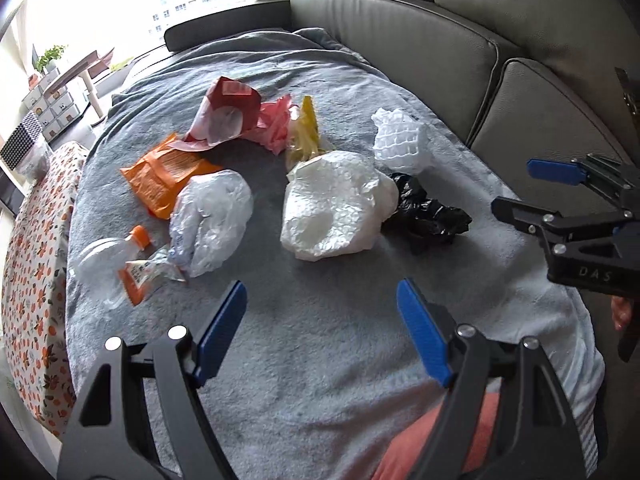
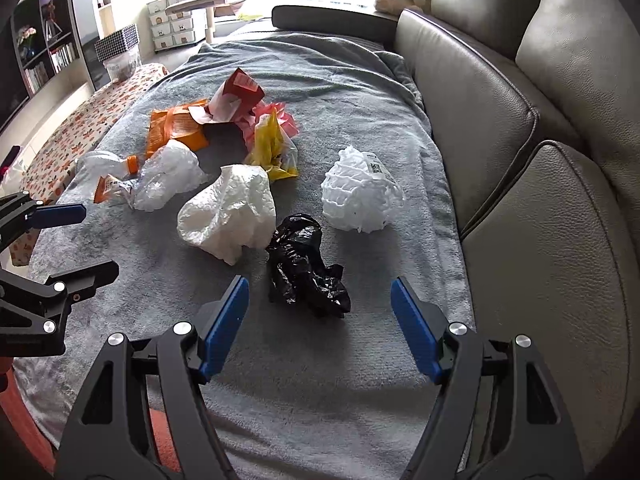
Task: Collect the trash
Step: 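Grasp the white plastic bag with left tool while right tool grasps the black bag, then carry both bags to the grey bin and open the right tool over it, then move both tools back over the blanket, then grasp the yellow snack bag with left tool while right tool grasps the white foam net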
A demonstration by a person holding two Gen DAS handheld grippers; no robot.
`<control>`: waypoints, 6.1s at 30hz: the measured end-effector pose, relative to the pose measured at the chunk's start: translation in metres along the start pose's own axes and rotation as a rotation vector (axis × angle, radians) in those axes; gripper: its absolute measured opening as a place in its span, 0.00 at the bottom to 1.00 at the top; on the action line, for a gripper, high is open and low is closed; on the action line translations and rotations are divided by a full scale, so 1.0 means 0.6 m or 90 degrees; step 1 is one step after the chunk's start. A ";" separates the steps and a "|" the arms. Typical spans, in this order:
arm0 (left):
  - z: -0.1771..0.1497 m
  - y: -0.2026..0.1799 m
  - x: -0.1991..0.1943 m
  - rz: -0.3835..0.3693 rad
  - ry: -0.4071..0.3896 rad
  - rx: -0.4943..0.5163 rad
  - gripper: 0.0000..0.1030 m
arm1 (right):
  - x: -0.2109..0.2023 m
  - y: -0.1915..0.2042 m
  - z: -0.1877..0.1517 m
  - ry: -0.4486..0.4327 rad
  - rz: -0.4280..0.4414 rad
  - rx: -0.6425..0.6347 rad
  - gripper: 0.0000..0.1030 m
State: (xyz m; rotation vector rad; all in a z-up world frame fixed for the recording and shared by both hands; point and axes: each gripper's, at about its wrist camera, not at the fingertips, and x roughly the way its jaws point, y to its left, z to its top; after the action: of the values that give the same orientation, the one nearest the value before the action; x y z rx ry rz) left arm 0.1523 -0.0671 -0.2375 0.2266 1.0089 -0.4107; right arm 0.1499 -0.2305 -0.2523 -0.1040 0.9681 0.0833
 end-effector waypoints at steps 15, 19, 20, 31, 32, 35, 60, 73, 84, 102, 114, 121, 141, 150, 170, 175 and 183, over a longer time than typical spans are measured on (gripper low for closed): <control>0.036 -0.039 0.189 0.013 0.042 0.077 0.76 | 0.166 -0.012 -0.004 0.064 0.034 -0.037 0.69; 0.034 -0.024 0.207 0.025 0.048 0.074 0.57 | 0.178 -0.010 -0.011 0.074 0.040 -0.039 0.69; 0.035 -0.017 0.209 0.012 0.051 0.066 0.54 | 0.179 -0.008 -0.012 0.076 0.043 -0.040 0.69; 0.022 0.000 0.164 -0.014 0.016 0.043 0.36 | 0.161 0.029 -0.016 0.072 0.071 -0.067 0.07; 0.020 0.001 0.155 -0.015 0.012 0.042 0.36 | 0.154 0.029 -0.015 0.067 0.071 -0.066 0.07; 0.010 0.005 0.118 -0.020 -0.004 0.034 0.36 | 0.125 0.033 -0.014 0.053 0.072 -0.059 0.07; -0.330 0.306 -0.265 0.148 -0.063 -0.182 0.36 | -0.095 0.435 -0.009 -0.041 0.212 -0.231 0.07; -0.568 0.470 -0.391 0.254 -0.052 -0.340 0.36 | -0.134 0.771 -0.044 -0.047 0.332 -0.383 0.07; -0.721 0.575 -0.413 0.283 -0.014 -0.446 0.36 | -0.096 1.017 -0.090 0.000 0.397 -0.471 0.07; -0.784 0.666 -0.343 0.238 0.029 -0.500 0.36 | 0.032 1.184 -0.118 0.112 0.395 -0.495 0.33; -0.735 0.686 -0.277 0.189 0.028 -0.481 0.45 | 0.044 1.144 -0.089 0.099 0.369 -0.480 0.33; -0.716 0.693 -0.260 0.203 0.033 -0.484 0.64 | 0.049 1.125 -0.075 0.094 0.366 -0.465 0.33; -0.591 0.601 -0.274 0.221 0.021 -0.437 0.64 | 0.014 0.925 -0.019 0.039 0.330 -0.379 0.50; -0.433 0.463 -0.229 0.202 -0.001 -0.403 0.64 | 0.012 0.684 0.034 0.008 0.254 -0.294 0.50; -0.111 0.156 -0.005 0.109 0.002 -0.229 0.64 | 0.082 0.122 0.070 -0.023 0.080 -0.080 0.55; -0.034 0.100 0.054 0.088 -0.013 -0.175 0.64 | 0.119 0.019 0.089 -0.028 0.034 -0.021 0.55; 0.070 0.042 0.168 0.054 -0.015 -0.122 0.64 | 0.200 -0.061 0.085 0.000 0.013 0.038 0.55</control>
State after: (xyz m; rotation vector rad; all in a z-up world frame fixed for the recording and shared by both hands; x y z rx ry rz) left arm 0.2428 -0.0831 -0.3020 0.0918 1.0050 -0.2377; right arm 0.2637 -0.2575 -0.3205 -0.0399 0.9712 0.0731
